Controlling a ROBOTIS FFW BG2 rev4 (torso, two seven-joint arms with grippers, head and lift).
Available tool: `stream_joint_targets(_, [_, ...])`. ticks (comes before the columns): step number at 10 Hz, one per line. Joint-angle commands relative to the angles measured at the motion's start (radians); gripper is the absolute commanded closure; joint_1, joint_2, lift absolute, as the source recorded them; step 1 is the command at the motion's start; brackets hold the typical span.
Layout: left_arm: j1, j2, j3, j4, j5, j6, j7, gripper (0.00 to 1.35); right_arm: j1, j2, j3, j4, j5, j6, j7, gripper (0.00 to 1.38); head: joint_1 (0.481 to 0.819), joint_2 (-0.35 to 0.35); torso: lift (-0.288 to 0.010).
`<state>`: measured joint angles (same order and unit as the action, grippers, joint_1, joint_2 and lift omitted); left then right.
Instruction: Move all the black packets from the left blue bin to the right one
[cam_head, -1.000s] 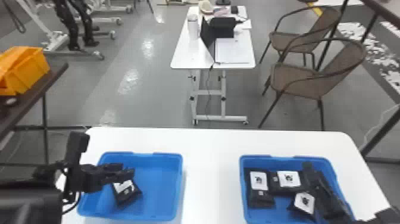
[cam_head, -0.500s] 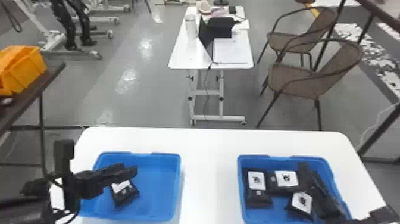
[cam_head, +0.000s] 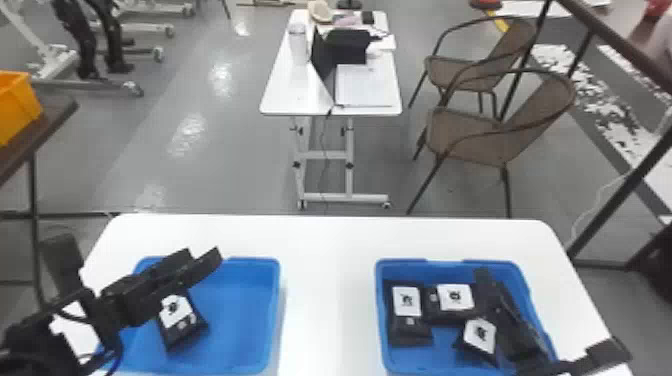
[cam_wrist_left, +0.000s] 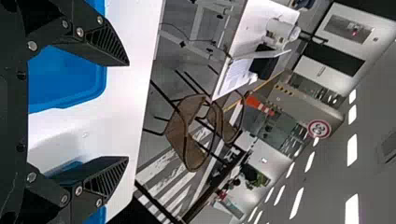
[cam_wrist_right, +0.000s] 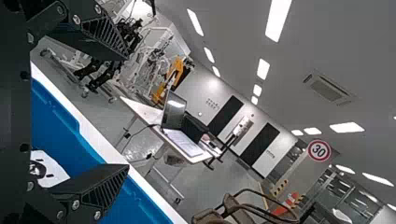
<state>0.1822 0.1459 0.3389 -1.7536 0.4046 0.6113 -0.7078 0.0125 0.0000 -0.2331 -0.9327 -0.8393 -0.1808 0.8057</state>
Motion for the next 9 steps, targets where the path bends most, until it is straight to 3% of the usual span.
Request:
stream_joint_targets(1, [0.049, -0.011, 0.018, -0.058, 0.043, 0.001, 0.022, 0.0, 0.003, 0.001, 0.0, 0.0, -0.003, 0.001, 0.001, 0.21, 0.695, 0.0, 0.0])
stream_joint_targets(2, [0.083, -0.012, 0.02, -0.089, 0.089, 0.038, 0.059, 0.0, 0.006, 0.001, 0.0, 0.0, -0.004, 0.003, 0.001, 0.21, 0.695, 0.003, 0.0])
stream_joint_targets(4, [0.197, -0.046, 0.025, -0.218, 0.189, 0.091, 0.277, 0.0, 0.012, 0.001, 0.0, -0.006, -0.011, 0.006, 0.006, 0.21, 0.695, 0.009, 0.0])
stream_joint_targets(5, [0.214, -0.049, 0.034, -0.222, 0.217, 0.136, 0.323, 0.0, 0.018, 0.001, 0.0, -0.009, -0.012, 0.007, 0.006, 0.21, 0.695, 0.013, 0.0])
stream_joint_targets(7, [0.187, -0.051, 0.06, -0.216, 0.141, 0.269, 0.386, 0.0, 0.018, 0.001, 0.0, -0.008, -0.012, 0.014, 0.006, 0.21, 0.695, 0.016, 0.0])
stream_joint_targets(9, [0.141, -0.04, 0.068, -0.139, 0.135, 0.292, 0.41, 0.0, 0.015, 0.001, 0.003, -0.002, -0.012, 0.017, 0.009, 0.21, 0.695, 0.038, 0.0])
